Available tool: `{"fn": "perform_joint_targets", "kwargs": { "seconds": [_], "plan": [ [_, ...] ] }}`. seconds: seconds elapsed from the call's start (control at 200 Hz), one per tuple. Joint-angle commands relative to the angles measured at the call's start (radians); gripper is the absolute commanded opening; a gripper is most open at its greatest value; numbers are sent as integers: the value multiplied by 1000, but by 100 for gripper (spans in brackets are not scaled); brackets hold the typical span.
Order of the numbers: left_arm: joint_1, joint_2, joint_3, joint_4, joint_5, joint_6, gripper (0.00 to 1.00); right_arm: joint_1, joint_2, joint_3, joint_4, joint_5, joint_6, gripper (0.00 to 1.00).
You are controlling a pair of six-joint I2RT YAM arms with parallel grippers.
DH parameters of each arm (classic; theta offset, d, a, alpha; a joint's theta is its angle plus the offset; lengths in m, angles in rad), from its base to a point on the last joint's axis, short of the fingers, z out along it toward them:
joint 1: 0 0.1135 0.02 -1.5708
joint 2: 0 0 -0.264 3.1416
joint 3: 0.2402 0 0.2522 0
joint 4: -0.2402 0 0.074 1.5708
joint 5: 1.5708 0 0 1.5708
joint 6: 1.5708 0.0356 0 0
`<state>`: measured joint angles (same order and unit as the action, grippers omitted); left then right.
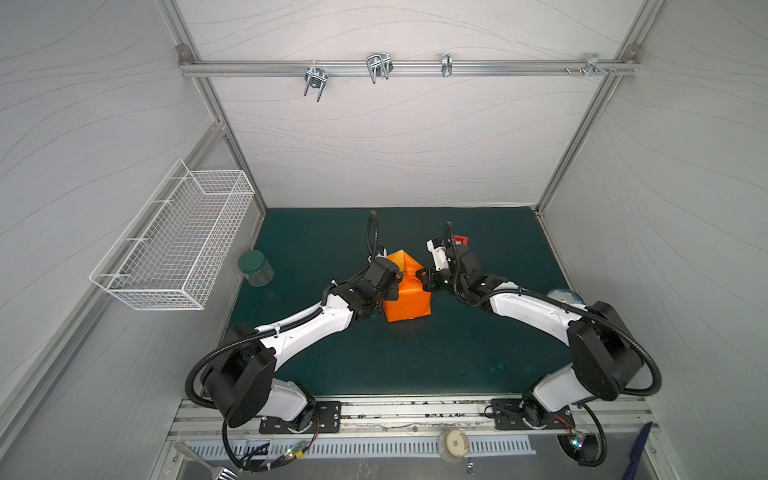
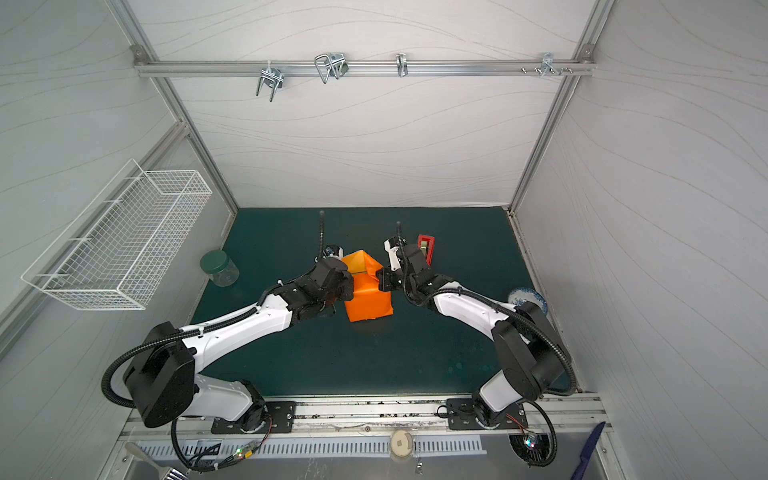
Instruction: Wrap the gift box in paper
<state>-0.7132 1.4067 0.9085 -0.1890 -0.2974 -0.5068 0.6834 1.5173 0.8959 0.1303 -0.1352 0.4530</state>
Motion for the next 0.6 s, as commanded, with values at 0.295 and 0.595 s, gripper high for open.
{"fn": "perform_joint_targets", "kwargs": {
  "seconds": [0.295, 0.595],
  "plan": [
    [-2, 64, 68, 22, 74, -86, 99, 21, -51, -133, 15, -7, 27, 6],
    [21, 101, 79, 62, 160, -124, 99, 24, -69, -158, 28, -10, 29, 5]
  ]
}}
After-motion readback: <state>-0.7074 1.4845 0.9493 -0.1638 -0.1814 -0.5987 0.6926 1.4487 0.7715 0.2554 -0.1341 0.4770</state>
